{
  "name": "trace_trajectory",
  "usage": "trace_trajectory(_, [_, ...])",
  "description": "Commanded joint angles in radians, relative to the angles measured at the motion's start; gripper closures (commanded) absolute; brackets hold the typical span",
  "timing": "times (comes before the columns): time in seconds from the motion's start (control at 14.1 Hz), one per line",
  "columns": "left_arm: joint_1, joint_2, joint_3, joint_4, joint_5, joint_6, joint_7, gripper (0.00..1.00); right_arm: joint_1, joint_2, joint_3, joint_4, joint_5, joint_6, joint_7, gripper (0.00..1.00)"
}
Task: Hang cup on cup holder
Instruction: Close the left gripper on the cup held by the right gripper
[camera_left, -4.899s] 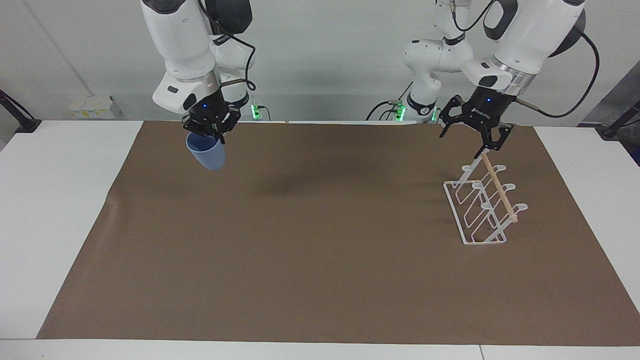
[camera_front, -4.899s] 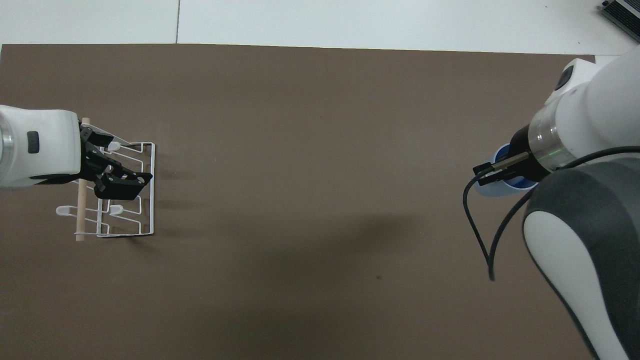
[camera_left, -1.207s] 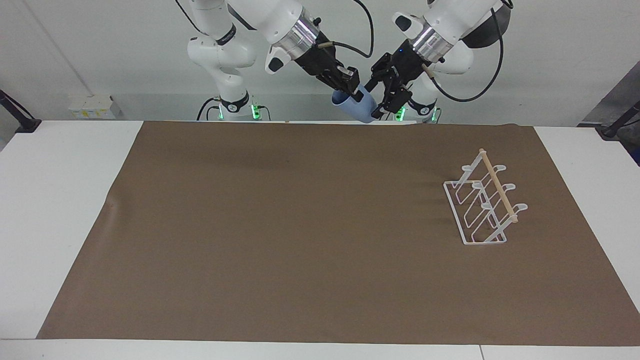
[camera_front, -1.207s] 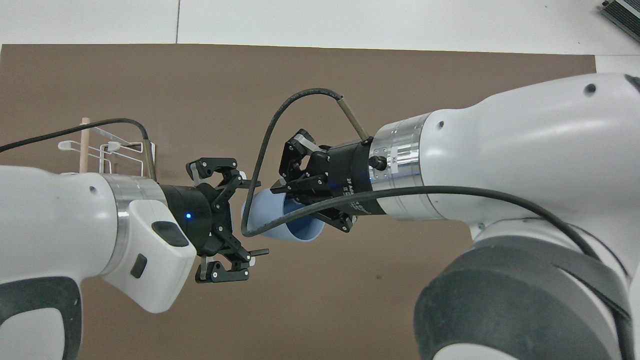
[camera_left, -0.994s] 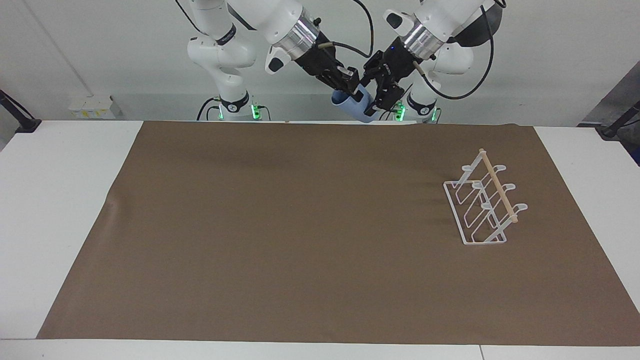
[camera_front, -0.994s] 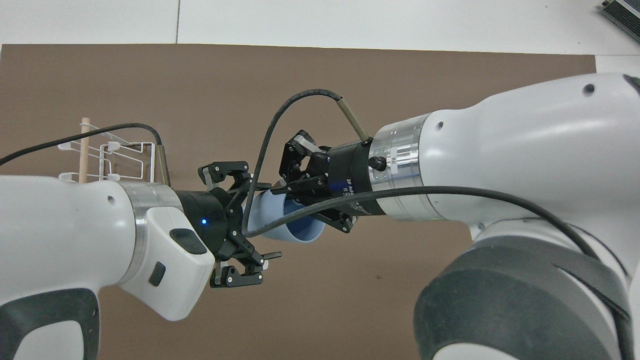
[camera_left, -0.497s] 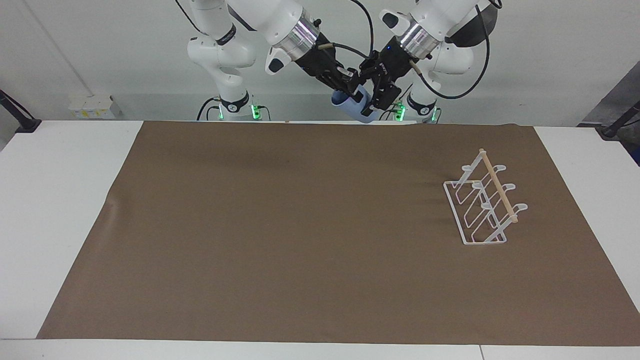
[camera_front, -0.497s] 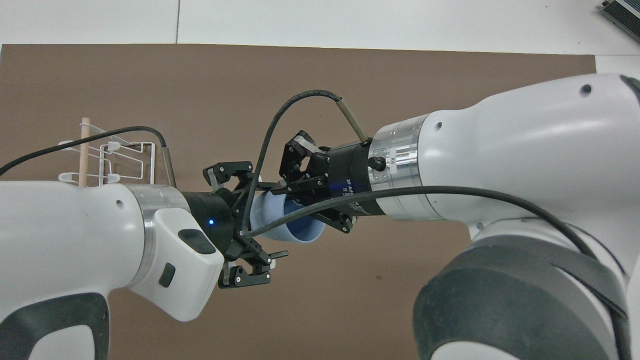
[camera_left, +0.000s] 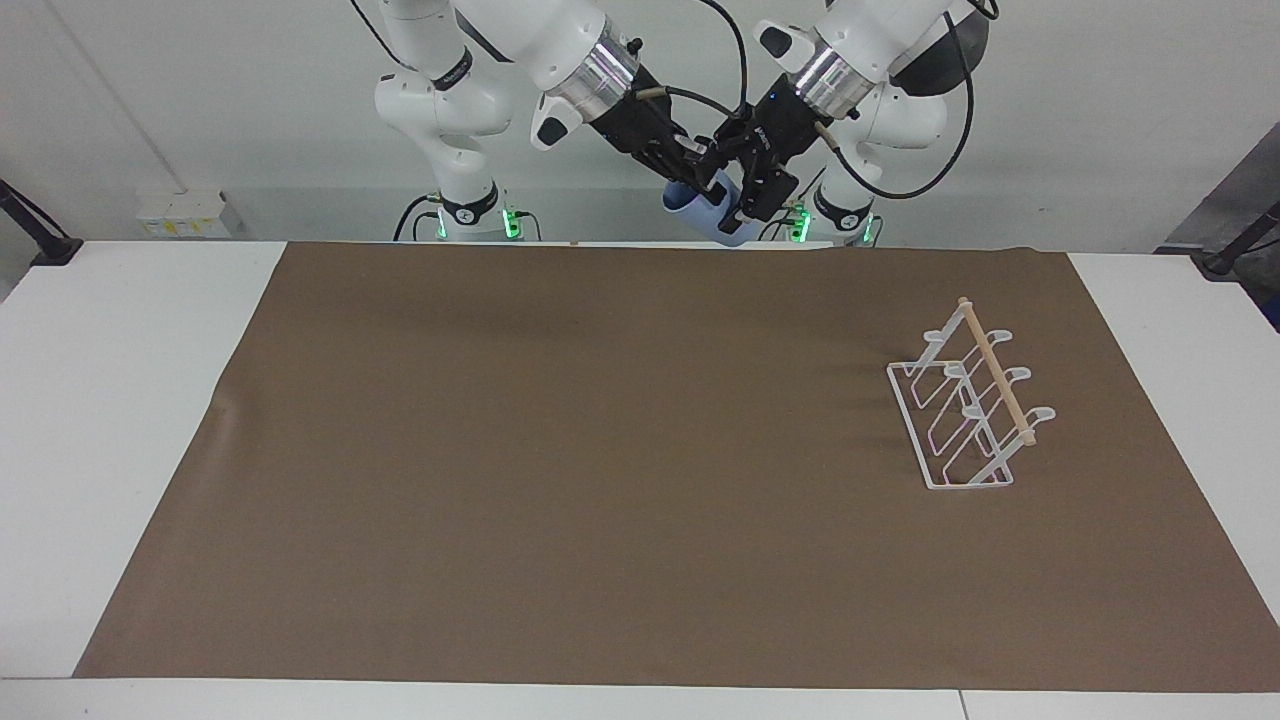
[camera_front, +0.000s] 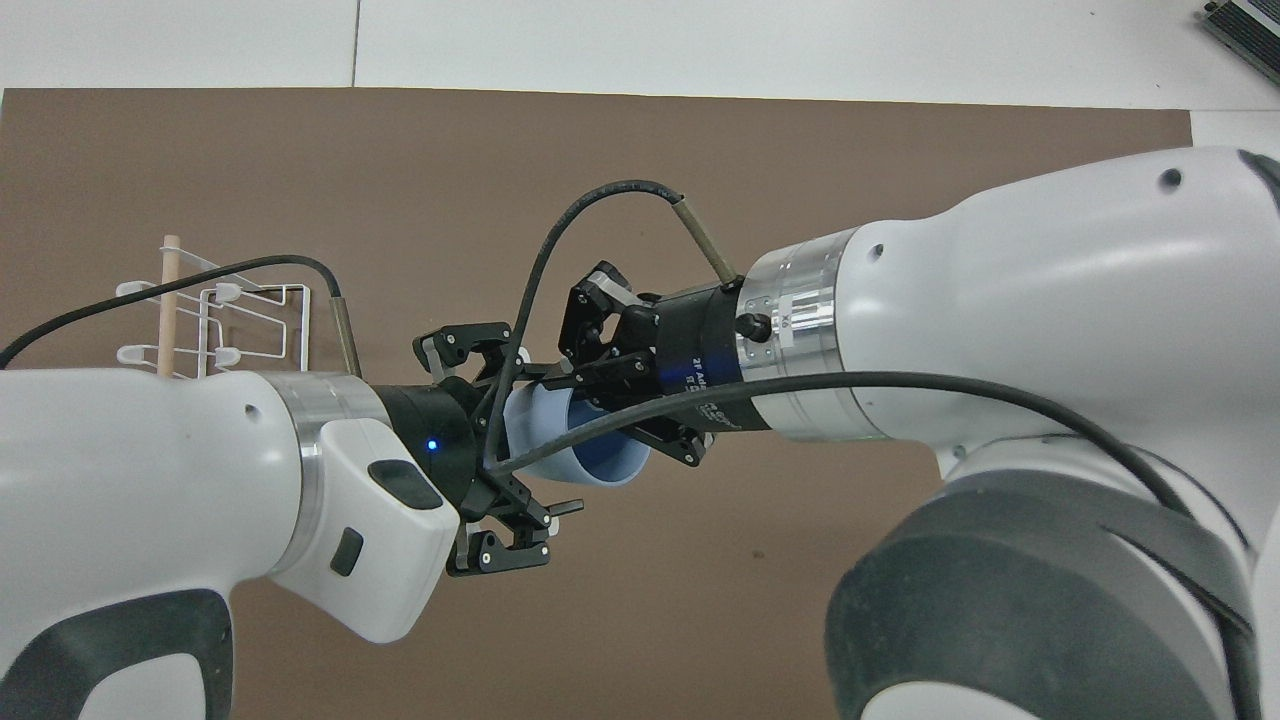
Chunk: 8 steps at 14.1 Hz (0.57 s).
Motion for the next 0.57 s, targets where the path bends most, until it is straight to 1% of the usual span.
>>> trace_trajectory(0.0, [-0.019, -0.024, -0.002, -0.037, -0.015, 0.025, -0.015, 0.00, -0.012, -0.007, 0.006, -0.008, 0.032, 0.022, 0.009, 1.00])
trace_trajectory(0.07, [-0.019, -0.024, -0.002, -0.034, -0.015, 0.024, -0.019, 0.66, -0.012, -0.007, 0.006, -0.008, 0.032, 0.022, 0.009, 1.00])
trace_trajectory(0.14, [-0.020, -0.024, -0.002, -0.034, -0.015, 0.024, -0.032, 0.88, -0.012, -0.007, 0.006, -0.010, 0.032, 0.022, 0.009, 1.00])
trace_trajectory(0.21, [-0.020, -0.024, -0.003, -0.034, -0.013, 0.022, -0.040, 1.00, -0.012, -0.007, 0.006, -0.008, 0.032, 0.022, 0.009, 1.00])
trace_trajectory(0.5, [-0.020, -0.024, -0.014, -0.034, -0.013, 0.036, -0.043, 1.00, -0.012, -0.007, 0.006, -0.008, 0.032, 0.022, 0.009, 1.00])
